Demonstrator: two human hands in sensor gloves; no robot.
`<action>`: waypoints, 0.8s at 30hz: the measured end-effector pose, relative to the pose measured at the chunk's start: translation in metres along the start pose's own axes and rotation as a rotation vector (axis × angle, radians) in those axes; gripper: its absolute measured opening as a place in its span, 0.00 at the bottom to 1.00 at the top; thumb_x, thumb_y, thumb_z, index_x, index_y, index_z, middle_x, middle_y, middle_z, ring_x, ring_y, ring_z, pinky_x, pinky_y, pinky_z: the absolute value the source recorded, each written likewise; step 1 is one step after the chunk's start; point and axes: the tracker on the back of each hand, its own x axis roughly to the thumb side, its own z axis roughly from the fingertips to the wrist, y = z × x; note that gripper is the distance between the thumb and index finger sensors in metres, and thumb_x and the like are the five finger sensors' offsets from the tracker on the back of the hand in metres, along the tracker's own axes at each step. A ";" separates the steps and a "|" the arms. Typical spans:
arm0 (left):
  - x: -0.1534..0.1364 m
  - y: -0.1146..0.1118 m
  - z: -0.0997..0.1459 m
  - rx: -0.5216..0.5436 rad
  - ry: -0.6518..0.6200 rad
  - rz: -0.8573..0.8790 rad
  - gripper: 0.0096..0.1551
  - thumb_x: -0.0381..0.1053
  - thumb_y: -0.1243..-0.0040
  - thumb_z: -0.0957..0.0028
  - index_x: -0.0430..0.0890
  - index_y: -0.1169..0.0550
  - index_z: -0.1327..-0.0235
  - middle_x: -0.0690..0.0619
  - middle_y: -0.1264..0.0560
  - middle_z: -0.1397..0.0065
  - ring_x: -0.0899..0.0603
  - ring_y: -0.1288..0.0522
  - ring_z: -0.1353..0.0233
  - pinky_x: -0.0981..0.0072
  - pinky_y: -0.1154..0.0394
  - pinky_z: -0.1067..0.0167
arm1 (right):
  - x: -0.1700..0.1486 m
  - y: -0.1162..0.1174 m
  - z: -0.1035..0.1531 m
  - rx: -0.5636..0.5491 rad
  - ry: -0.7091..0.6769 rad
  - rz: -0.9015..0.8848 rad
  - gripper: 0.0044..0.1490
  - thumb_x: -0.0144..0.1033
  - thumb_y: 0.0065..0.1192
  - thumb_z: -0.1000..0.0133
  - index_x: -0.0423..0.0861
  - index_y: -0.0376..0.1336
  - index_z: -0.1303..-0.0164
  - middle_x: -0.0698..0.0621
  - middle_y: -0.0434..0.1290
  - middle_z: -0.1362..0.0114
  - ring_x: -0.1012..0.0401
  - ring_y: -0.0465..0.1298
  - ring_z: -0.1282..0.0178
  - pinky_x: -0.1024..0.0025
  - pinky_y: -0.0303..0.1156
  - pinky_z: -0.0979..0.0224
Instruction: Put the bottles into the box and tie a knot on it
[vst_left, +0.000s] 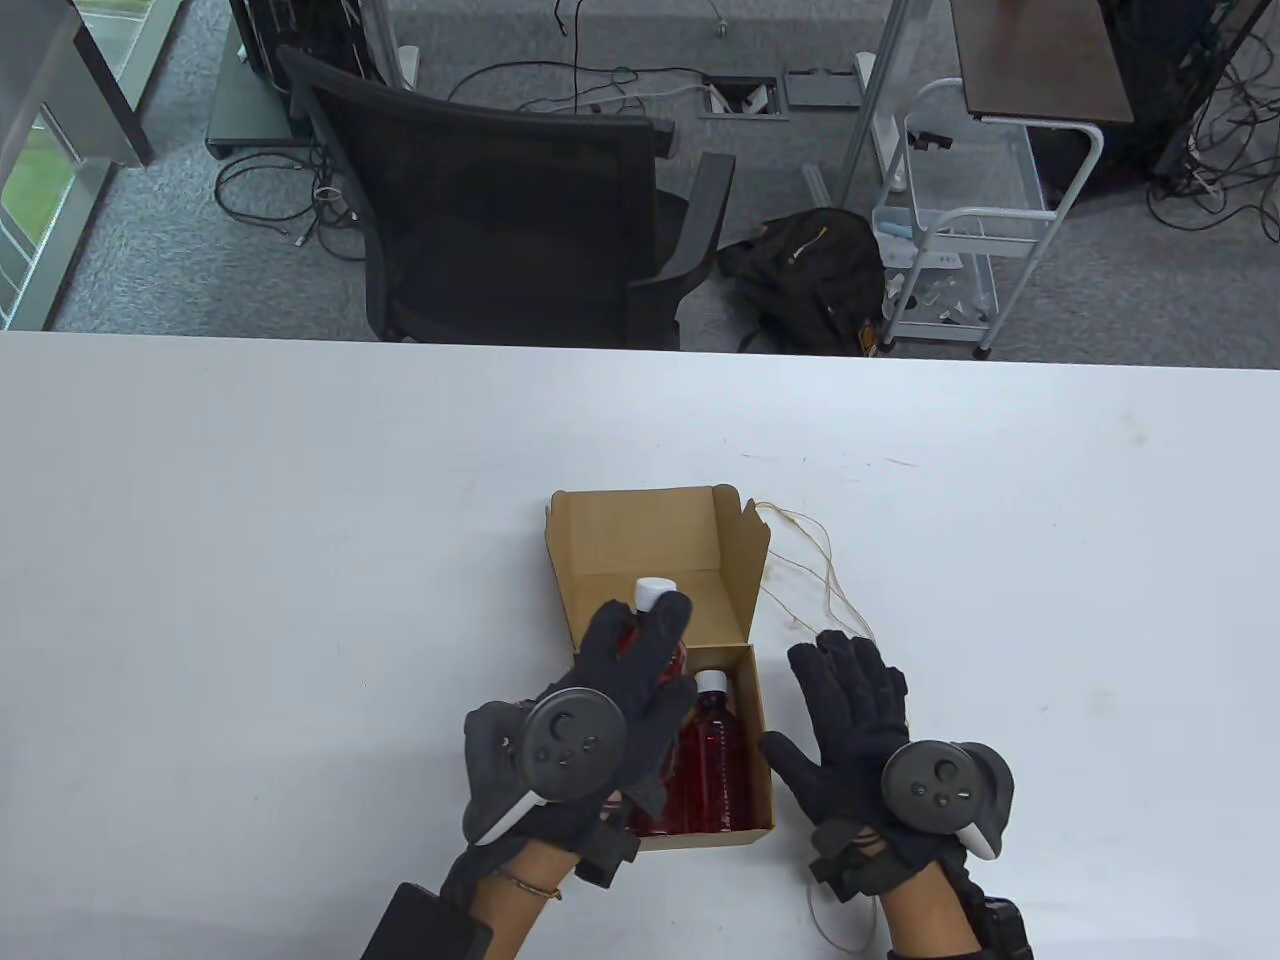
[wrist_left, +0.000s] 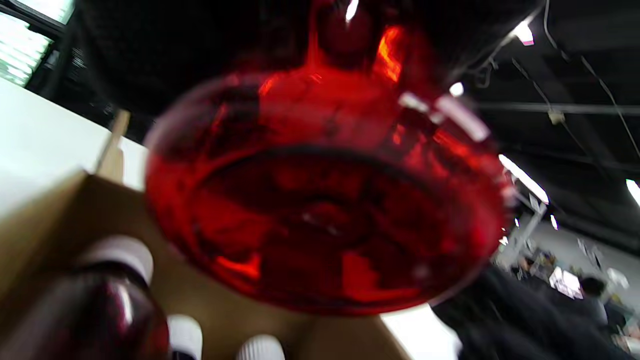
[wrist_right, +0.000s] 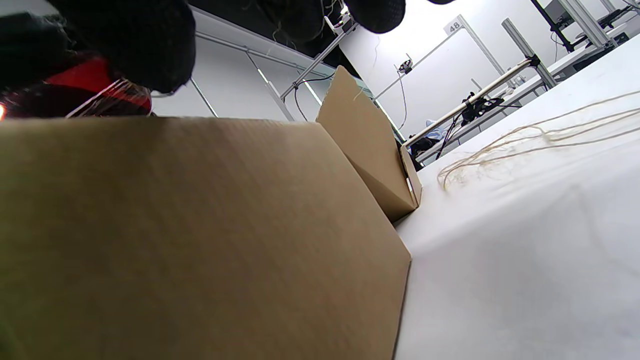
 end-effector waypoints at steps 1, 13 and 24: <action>0.004 -0.004 0.000 -0.023 -0.002 -0.011 0.39 0.65 0.41 0.40 0.65 0.37 0.14 0.27 0.34 0.17 0.29 0.11 0.48 0.48 0.15 0.55 | 0.000 0.000 0.000 0.001 0.000 0.000 0.53 0.57 0.61 0.44 0.43 0.44 0.17 0.32 0.42 0.15 0.32 0.39 0.21 0.25 0.32 0.31; 0.029 -0.062 -0.001 -0.148 0.071 -0.327 0.39 0.67 0.38 0.42 0.55 0.29 0.17 0.26 0.30 0.21 0.30 0.13 0.44 0.51 0.15 0.52 | 0.000 0.001 0.000 0.006 0.000 -0.006 0.53 0.57 0.61 0.44 0.43 0.44 0.17 0.32 0.42 0.15 0.32 0.39 0.21 0.25 0.32 0.31; 0.029 -0.050 0.000 -0.111 0.029 -0.325 0.39 0.64 0.36 0.43 0.52 0.27 0.18 0.30 0.36 0.15 0.25 0.28 0.26 0.39 0.26 0.36 | 0.000 0.001 0.000 0.008 0.000 -0.006 0.53 0.57 0.61 0.44 0.43 0.44 0.17 0.32 0.42 0.15 0.32 0.39 0.21 0.25 0.32 0.31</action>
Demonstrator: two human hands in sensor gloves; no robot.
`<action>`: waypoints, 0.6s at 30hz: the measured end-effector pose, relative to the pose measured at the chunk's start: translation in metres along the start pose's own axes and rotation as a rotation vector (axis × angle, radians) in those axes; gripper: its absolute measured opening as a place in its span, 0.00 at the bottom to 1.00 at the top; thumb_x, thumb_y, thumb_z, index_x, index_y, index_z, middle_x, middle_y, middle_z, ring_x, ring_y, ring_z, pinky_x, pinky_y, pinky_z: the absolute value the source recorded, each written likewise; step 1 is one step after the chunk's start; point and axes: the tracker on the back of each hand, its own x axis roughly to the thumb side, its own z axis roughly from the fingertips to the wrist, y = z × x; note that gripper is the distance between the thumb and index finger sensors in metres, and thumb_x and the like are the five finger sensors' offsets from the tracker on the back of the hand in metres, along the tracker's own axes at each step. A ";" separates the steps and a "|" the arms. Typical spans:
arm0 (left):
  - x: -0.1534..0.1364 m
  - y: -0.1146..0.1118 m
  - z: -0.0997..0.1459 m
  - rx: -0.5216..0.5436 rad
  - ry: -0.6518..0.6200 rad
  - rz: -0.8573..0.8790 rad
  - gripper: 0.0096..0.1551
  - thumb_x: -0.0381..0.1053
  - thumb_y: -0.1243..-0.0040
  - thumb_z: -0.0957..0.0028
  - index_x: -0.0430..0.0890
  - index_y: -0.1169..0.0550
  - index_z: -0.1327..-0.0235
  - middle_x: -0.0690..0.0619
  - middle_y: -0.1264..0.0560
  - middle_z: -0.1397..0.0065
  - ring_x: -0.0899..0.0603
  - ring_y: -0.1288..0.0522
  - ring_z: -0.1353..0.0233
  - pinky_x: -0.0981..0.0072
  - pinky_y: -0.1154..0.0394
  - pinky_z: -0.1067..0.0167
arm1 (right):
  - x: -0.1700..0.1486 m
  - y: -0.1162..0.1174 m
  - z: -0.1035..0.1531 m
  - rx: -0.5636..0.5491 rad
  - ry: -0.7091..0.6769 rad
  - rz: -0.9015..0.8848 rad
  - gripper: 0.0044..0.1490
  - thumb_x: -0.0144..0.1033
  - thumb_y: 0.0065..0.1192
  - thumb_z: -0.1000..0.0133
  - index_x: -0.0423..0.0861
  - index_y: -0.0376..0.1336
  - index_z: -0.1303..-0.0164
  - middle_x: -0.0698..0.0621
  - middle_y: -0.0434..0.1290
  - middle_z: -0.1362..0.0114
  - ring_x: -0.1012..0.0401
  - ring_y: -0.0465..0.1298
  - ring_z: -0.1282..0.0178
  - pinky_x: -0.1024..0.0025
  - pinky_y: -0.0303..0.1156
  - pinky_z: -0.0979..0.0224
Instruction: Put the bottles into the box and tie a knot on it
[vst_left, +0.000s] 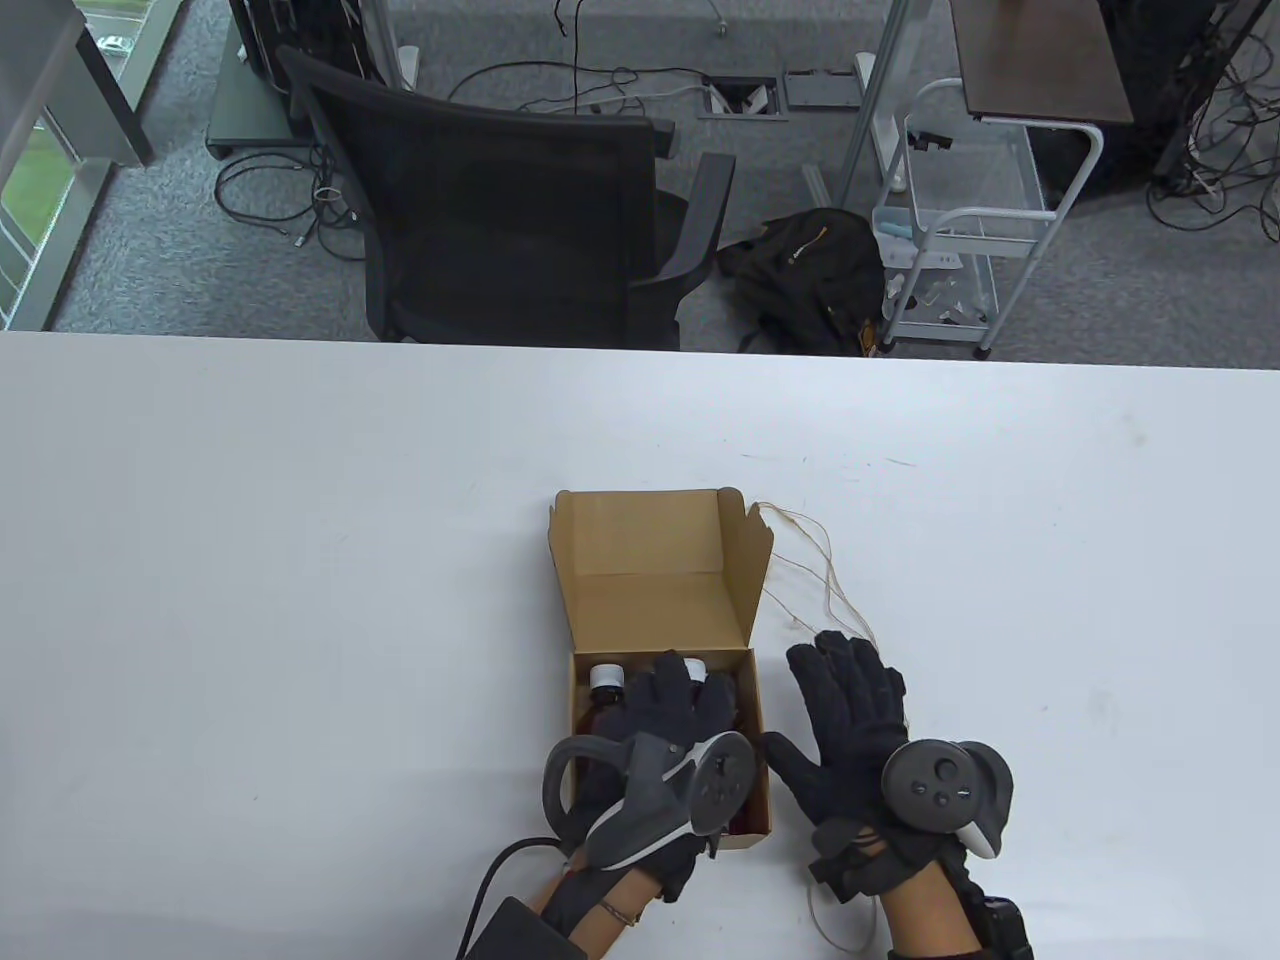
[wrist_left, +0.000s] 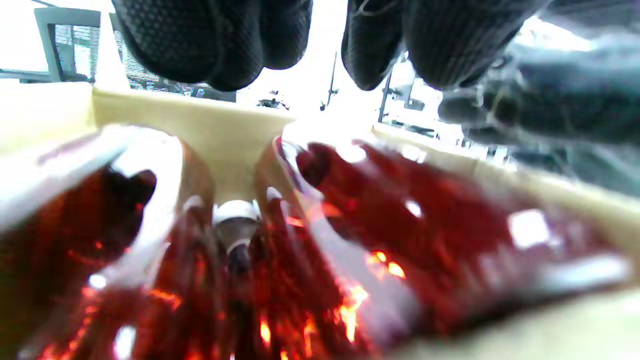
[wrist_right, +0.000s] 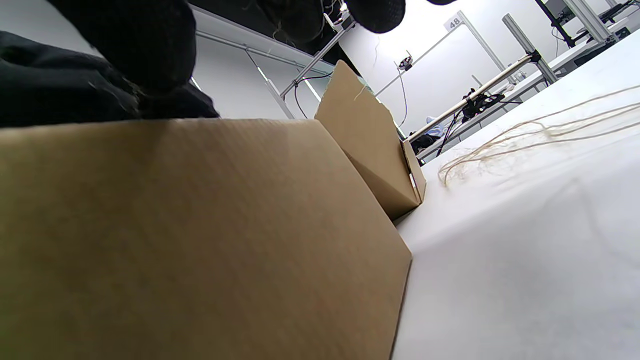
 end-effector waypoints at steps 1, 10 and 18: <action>-0.006 0.006 0.002 0.026 -0.014 0.038 0.40 0.64 0.36 0.43 0.53 0.29 0.17 0.31 0.36 0.14 0.25 0.28 0.25 0.38 0.27 0.35 | 0.000 0.000 0.000 0.001 0.000 0.001 0.53 0.57 0.61 0.44 0.43 0.44 0.17 0.32 0.42 0.15 0.32 0.39 0.21 0.25 0.32 0.31; -0.104 0.039 0.024 0.219 0.105 0.335 0.50 0.65 0.36 0.44 0.51 0.41 0.11 0.29 0.44 0.11 0.21 0.38 0.19 0.28 0.35 0.30 | 0.000 0.001 0.000 0.005 -0.001 0.002 0.54 0.57 0.61 0.44 0.43 0.44 0.17 0.32 0.43 0.15 0.32 0.39 0.21 0.25 0.32 0.31; -0.169 -0.019 0.029 0.116 0.164 0.723 0.58 0.65 0.36 0.43 0.49 0.52 0.11 0.28 0.49 0.11 0.19 0.42 0.18 0.26 0.37 0.29 | 0.000 0.001 0.000 0.001 -0.006 -0.014 0.55 0.58 0.62 0.45 0.43 0.44 0.17 0.32 0.42 0.15 0.32 0.38 0.21 0.25 0.32 0.31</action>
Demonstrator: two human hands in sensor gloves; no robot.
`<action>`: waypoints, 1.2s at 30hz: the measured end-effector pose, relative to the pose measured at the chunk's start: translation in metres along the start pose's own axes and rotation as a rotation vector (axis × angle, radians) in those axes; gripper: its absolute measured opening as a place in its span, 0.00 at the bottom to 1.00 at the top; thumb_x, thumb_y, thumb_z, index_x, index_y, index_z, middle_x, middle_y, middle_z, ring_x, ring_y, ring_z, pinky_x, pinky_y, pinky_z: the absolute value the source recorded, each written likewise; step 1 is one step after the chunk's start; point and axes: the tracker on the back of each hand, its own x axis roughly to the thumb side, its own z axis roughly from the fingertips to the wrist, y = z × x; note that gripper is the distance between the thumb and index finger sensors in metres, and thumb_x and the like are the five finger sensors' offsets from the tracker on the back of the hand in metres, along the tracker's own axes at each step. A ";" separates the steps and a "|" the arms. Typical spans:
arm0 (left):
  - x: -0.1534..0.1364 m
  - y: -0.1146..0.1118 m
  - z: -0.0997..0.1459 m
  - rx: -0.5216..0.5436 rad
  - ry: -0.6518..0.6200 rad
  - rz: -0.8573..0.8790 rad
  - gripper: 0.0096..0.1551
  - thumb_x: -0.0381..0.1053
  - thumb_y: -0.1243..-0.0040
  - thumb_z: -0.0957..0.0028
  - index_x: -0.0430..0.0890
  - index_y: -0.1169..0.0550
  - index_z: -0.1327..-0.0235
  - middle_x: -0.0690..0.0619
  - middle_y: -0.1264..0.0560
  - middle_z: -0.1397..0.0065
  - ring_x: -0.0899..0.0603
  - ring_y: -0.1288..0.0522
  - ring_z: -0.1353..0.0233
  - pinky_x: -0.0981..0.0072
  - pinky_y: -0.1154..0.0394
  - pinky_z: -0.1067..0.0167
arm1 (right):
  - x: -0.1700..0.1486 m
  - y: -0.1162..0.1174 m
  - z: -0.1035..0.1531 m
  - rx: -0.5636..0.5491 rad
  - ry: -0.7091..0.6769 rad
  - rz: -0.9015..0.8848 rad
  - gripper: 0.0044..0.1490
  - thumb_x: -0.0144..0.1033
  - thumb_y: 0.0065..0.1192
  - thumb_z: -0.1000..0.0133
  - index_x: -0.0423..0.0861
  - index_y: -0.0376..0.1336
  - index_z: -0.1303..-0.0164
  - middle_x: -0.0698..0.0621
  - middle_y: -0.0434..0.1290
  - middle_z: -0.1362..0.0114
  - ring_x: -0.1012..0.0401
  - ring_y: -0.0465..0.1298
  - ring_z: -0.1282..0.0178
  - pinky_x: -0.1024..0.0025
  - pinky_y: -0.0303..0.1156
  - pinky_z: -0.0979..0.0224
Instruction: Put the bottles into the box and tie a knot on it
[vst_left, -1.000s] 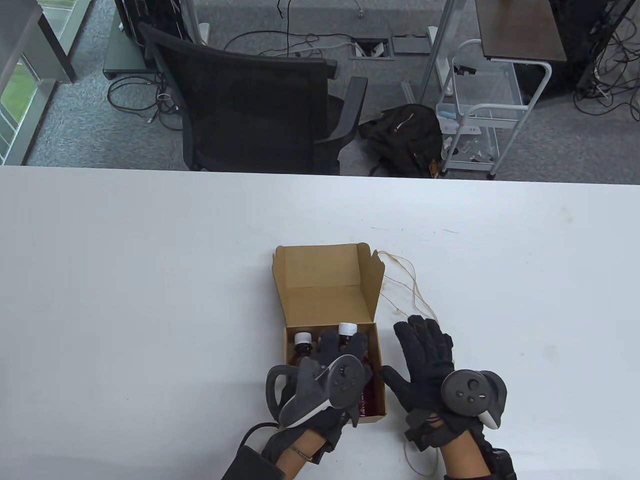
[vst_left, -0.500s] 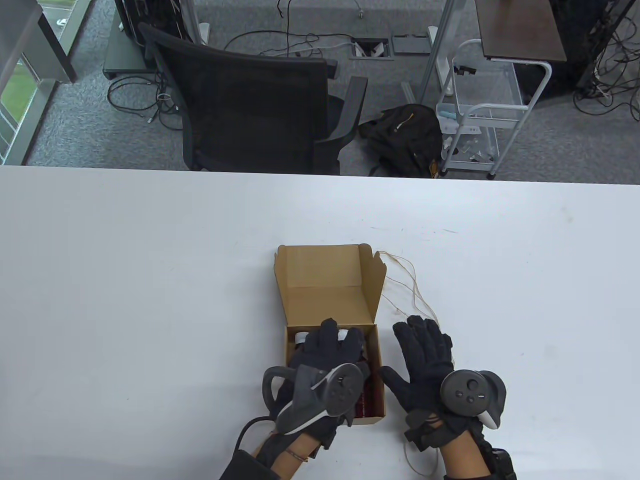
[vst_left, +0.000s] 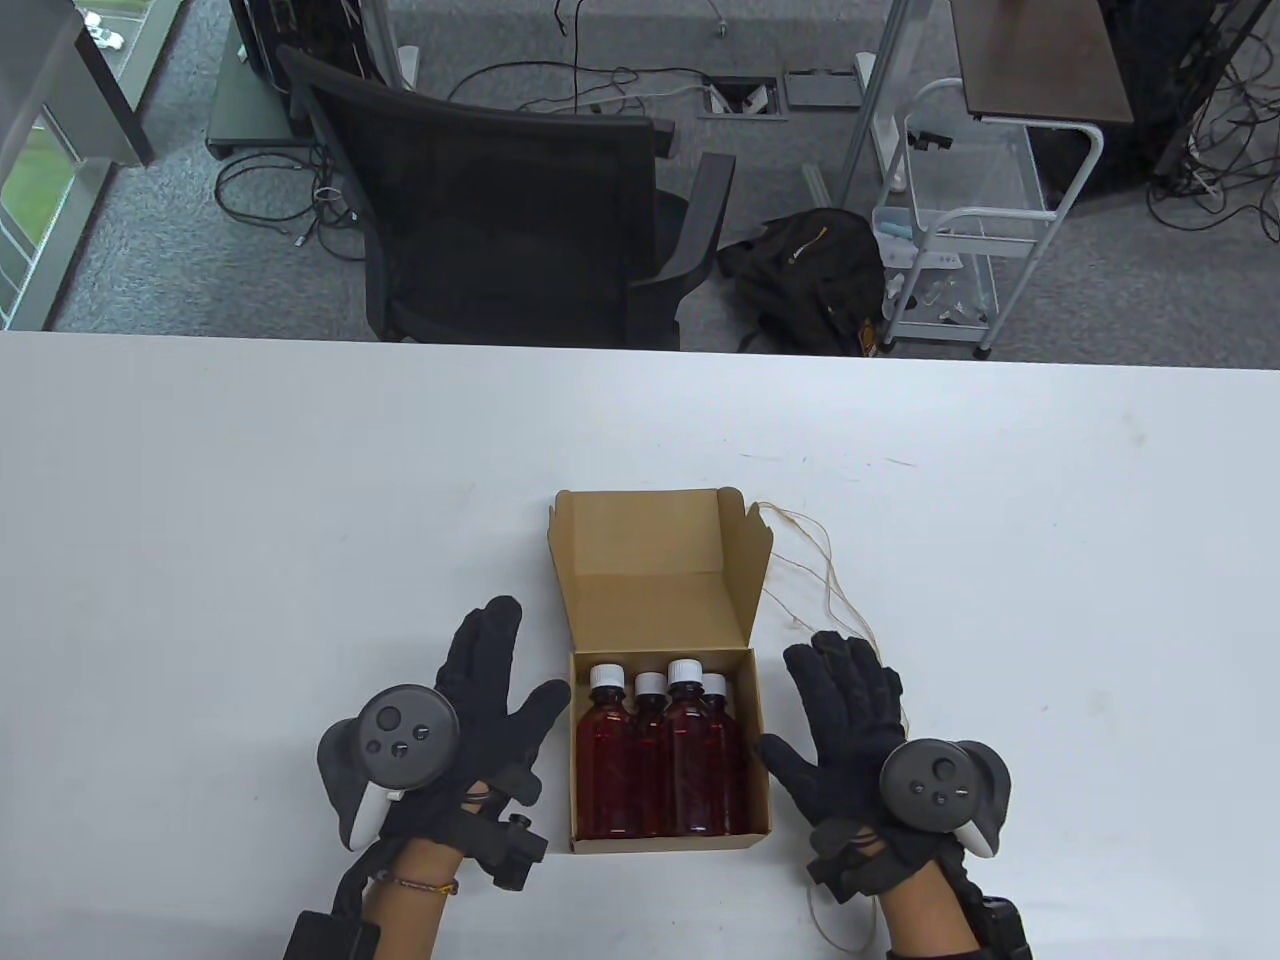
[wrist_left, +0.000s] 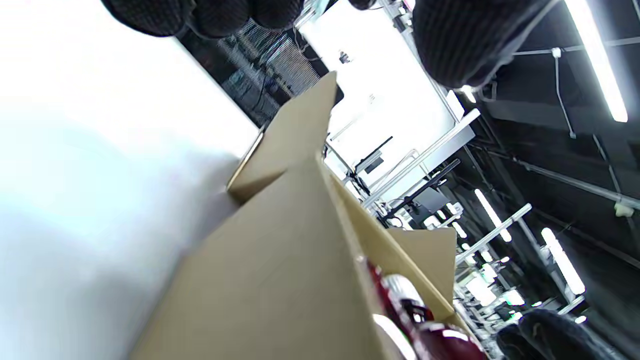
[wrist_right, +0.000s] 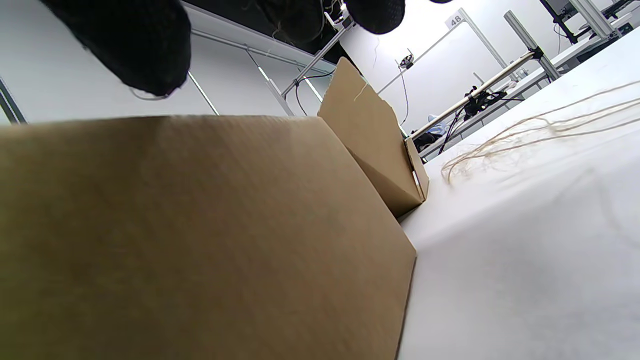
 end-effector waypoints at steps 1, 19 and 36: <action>-0.009 -0.003 -0.001 -0.011 -0.003 0.031 0.59 0.65 0.35 0.44 0.48 0.52 0.11 0.27 0.48 0.11 0.19 0.42 0.18 0.26 0.37 0.30 | 0.000 0.000 0.000 -0.005 -0.005 -0.011 0.55 0.58 0.62 0.45 0.43 0.44 0.17 0.32 0.42 0.15 0.32 0.37 0.21 0.25 0.32 0.31; -0.025 -0.021 -0.006 -0.162 -0.025 0.079 0.59 0.64 0.35 0.44 0.45 0.52 0.11 0.29 0.44 0.11 0.20 0.40 0.18 0.27 0.36 0.30 | 0.029 -0.005 -0.030 -0.003 0.040 -0.120 0.67 0.57 0.73 0.49 0.41 0.38 0.17 0.27 0.44 0.17 0.27 0.56 0.27 0.33 0.64 0.31; -0.032 -0.022 -0.004 -0.205 0.027 0.177 0.57 0.61 0.33 0.44 0.38 0.48 0.13 0.29 0.35 0.15 0.29 0.19 0.39 0.45 0.20 0.44 | -0.014 0.028 -0.016 0.115 0.251 -0.533 0.51 0.42 0.70 0.45 0.32 0.49 0.22 0.28 0.61 0.25 0.36 0.72 0.40 0.53 0.80 0.45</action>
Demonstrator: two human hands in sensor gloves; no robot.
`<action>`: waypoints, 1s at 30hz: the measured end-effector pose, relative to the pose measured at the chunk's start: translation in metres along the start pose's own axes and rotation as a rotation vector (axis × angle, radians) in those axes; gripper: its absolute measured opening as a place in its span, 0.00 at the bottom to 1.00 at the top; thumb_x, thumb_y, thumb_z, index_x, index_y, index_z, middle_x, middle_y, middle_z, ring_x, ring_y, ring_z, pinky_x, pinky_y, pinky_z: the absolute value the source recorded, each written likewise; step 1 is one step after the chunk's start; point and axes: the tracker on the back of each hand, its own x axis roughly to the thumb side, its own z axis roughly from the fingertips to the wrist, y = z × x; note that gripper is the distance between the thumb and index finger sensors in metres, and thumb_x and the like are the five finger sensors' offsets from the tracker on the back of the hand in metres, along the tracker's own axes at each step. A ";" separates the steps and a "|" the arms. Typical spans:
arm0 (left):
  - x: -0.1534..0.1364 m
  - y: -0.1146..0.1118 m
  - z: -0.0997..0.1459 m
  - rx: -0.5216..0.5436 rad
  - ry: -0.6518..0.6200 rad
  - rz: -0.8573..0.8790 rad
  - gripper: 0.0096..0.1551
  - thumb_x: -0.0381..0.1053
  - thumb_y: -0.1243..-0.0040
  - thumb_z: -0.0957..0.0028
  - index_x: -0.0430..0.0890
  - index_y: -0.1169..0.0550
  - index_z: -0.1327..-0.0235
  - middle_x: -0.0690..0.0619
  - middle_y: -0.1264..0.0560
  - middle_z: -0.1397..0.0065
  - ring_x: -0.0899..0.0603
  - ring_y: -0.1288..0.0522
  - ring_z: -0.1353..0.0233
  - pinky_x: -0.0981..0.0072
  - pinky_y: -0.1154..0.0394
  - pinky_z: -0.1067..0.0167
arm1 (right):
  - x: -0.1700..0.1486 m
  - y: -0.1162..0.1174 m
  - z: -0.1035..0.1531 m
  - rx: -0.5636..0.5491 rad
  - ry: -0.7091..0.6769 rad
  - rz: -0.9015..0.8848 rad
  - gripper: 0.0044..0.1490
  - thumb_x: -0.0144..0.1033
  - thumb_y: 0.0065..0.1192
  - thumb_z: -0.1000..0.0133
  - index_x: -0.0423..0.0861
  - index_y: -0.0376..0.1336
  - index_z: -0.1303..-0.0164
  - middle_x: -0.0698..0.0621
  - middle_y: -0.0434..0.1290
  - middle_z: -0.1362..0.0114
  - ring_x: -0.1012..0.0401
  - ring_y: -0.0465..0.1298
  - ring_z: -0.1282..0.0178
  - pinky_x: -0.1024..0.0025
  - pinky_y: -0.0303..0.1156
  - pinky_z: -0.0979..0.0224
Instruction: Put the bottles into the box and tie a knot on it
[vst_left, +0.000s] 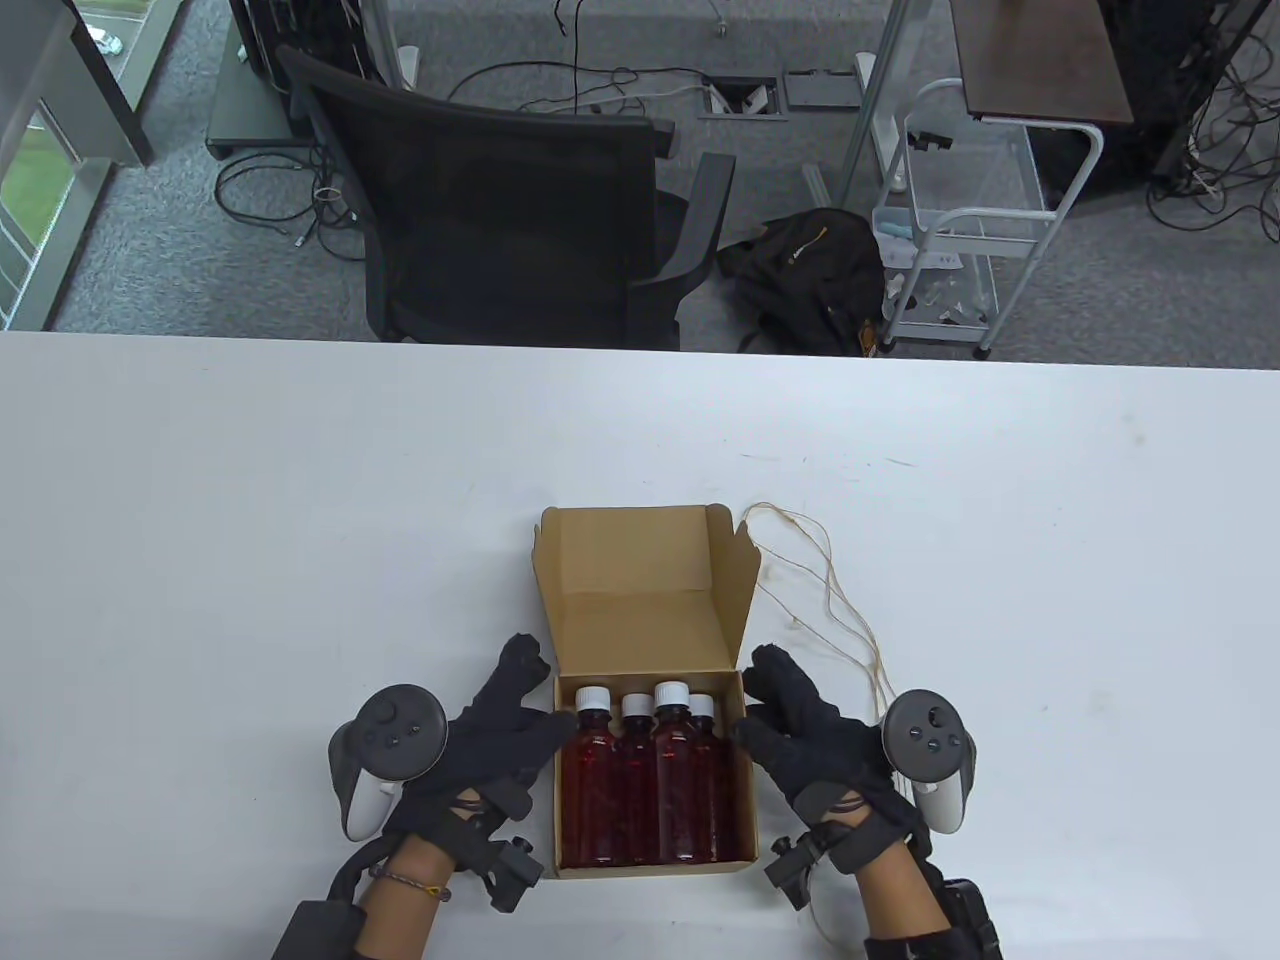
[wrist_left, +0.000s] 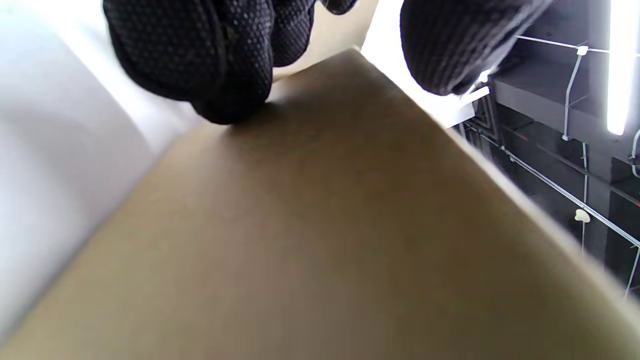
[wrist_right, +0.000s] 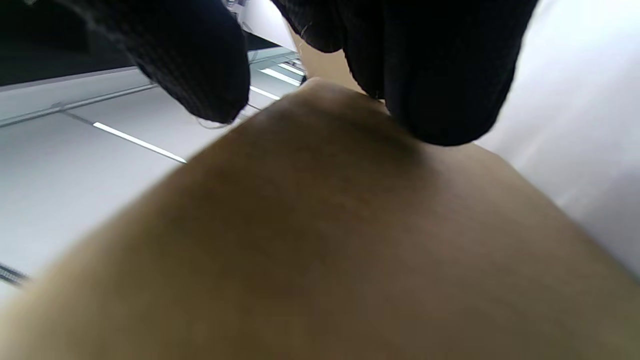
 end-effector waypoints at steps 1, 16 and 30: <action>-0.001 0.000 0.000 -0.013 0.008 0.001 0.57 0.61 0.33 0.44 0.38 0.48 0.13 0.30 0.35 0.15 0.30 0.19 0.38 0.44 0.21 0.43 | -0.001 0.000 0.000 0.011 0.001 0.009 0.51 0.42 0.70 0.45 0.32 0.48 0.21 0.29 0.62 0.25 0.37 0.73 0.41 0.54 0.80 0.46; -0.009 -0.009 -0.009 -0.083 -0.078 0.180 0.52 0.50 0.40 0.41 0.50 0.56 0.13 0.44 0.44 0.07 0.24 0.40 0.15 0.29 0.32 0.31 | -0.005 0.013 -0.006 0.074 -0.078 -0.102 0.50 0.27 0.61 0.46 0.44 0.39 0.19 0.41 0.45 0.15 0.31 0.53 0.24 0.34 0.63 0.30; -0.017 0.001 -0.009 0.035 -0.155 0.427 0.33 0.47 0.42 0.40 0.59 0.34 0.20 0.52 0.35 0.10 0.27 0.35 0.15 0.20 0.32 0.35 | -0.021 0.012 -0.009 0.048 -0.087 -0.450 0.37 0.29 0.53 0.43 0.51 0.53 0.21 0.48 0.57 0.16 0.28 0.50 0.25 0.26 0.56 0.34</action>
